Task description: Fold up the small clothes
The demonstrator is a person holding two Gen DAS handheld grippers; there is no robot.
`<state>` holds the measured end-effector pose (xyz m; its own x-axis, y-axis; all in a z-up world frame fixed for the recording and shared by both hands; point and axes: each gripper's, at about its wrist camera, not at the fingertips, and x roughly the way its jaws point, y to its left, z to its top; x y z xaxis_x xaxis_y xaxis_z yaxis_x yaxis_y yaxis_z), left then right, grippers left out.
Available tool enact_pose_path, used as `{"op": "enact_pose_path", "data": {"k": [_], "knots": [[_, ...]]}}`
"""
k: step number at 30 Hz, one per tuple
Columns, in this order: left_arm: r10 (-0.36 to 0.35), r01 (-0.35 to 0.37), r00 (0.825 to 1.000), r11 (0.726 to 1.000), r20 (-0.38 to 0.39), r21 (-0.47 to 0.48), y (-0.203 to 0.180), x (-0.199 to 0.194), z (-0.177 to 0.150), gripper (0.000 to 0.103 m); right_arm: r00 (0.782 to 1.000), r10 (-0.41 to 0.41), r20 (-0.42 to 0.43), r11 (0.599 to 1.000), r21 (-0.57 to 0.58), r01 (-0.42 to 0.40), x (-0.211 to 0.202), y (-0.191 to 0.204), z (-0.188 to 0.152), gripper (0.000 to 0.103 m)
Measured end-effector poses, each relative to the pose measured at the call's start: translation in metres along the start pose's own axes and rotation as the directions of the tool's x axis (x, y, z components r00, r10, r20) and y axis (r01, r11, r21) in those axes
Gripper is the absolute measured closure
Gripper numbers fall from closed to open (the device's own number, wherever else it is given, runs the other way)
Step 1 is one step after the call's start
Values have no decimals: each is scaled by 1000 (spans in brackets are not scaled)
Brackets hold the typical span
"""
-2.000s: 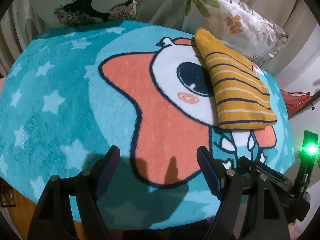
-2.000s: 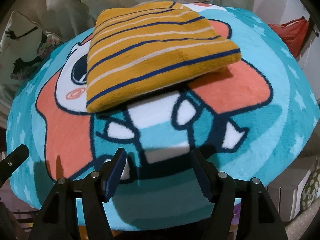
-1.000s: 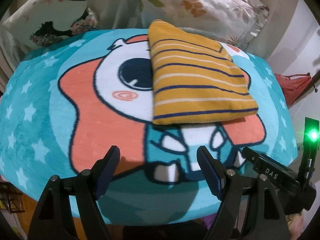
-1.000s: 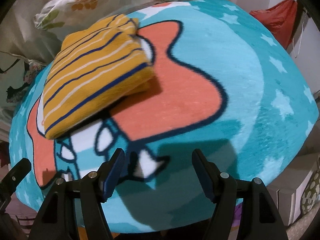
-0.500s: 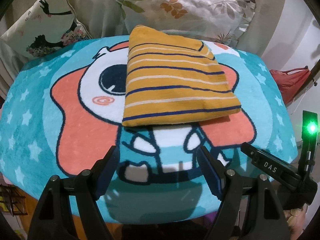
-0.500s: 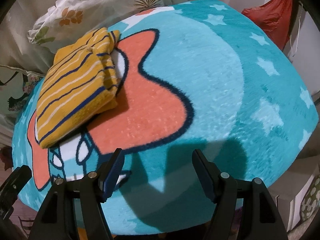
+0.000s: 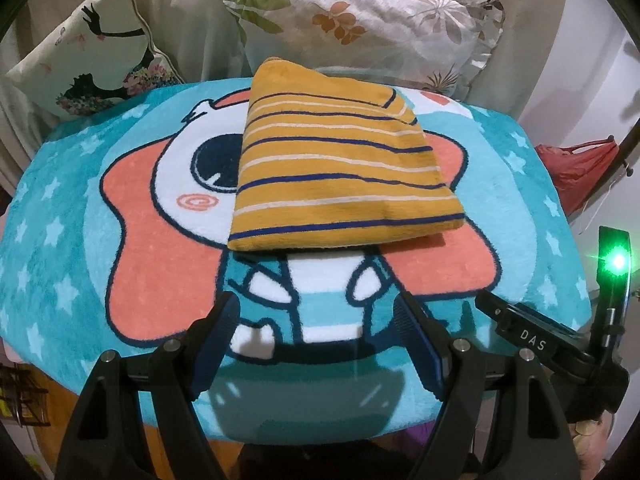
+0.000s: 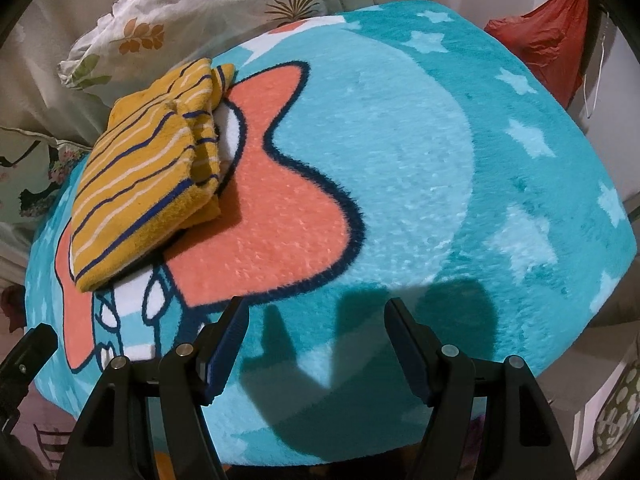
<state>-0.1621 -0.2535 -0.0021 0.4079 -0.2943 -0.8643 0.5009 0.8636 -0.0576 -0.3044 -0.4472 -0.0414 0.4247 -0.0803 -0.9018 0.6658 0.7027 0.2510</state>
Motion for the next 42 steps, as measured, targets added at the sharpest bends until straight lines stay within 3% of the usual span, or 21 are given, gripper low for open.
{"op": "enact_pose_path", "data": {"k": [11,23,28,32,37,42], "knots": [[16,-16,999,1000,30,-8,-5,-14,-8,25,1000,19,18,1000,-21,-19,-11,-2,-9,28],[59,-54,986,998,155,-36,-1,-47,-13,25,998,36,54,997,-69,-32,-25,5,-15,28],[90,-85,963,996,256,-30,-2,-67,-14,24,996,38,76,994,-108,-29,-31,14,-18,28],[87,-73,937,996,339,-52,2,-84,-15,12,995,38,92,991,-129,-26,-35,20,-20,28],[91,-30,886,990,454,-140,19,-106,-18,2,994,38,106,989,-148,-22,-38,26,-20,28],[165,-72,824,979,542,-189,31,-126,-19,1,991,42,128,982,-188,-17,-41,39,-21,28]]}}
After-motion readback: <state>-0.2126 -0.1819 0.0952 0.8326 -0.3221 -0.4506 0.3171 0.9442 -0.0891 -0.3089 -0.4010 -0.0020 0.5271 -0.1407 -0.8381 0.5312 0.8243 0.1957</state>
